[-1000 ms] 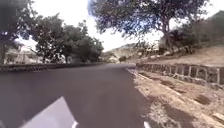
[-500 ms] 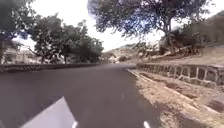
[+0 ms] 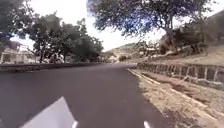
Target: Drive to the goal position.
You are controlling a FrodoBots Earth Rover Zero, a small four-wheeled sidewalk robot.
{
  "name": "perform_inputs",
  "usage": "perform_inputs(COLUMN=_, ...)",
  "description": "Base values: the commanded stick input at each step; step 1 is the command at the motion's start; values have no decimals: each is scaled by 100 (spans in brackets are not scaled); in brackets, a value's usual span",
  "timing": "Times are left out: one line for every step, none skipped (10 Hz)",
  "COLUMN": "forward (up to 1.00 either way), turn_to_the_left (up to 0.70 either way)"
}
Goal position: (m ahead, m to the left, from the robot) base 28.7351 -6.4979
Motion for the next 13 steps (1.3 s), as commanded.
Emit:
perform_inputs(forward=60, turn_to_the_left=0)
perform_inputs(forward=60, turn_to_the_left=0)
perform_inputs(forward=60, turn_to_the_left=0)
perform_inputs(forward=60, turn_to_the_left=0)
perform_inputs(forward=60, turn_to_the_left=0)
perform_inputs(forward=60, turn_to_the_left=0)
perform_inputs(forward=60, turn_to_the_left=-15)
perform_inputs(forward=60, turn_to_the_left=-15)
perform_inputs(forward=60, turn_to_the_left=-15)
perform_inputs(forward=60, turn_to_the_left=-15)
perform_inputs(forward=60, turn_to_the_left=-15)
perform_inputs(forward=60, turn_to_the_left=-12)
perform_inputs(forward=60, turn_to_the_left=-6)
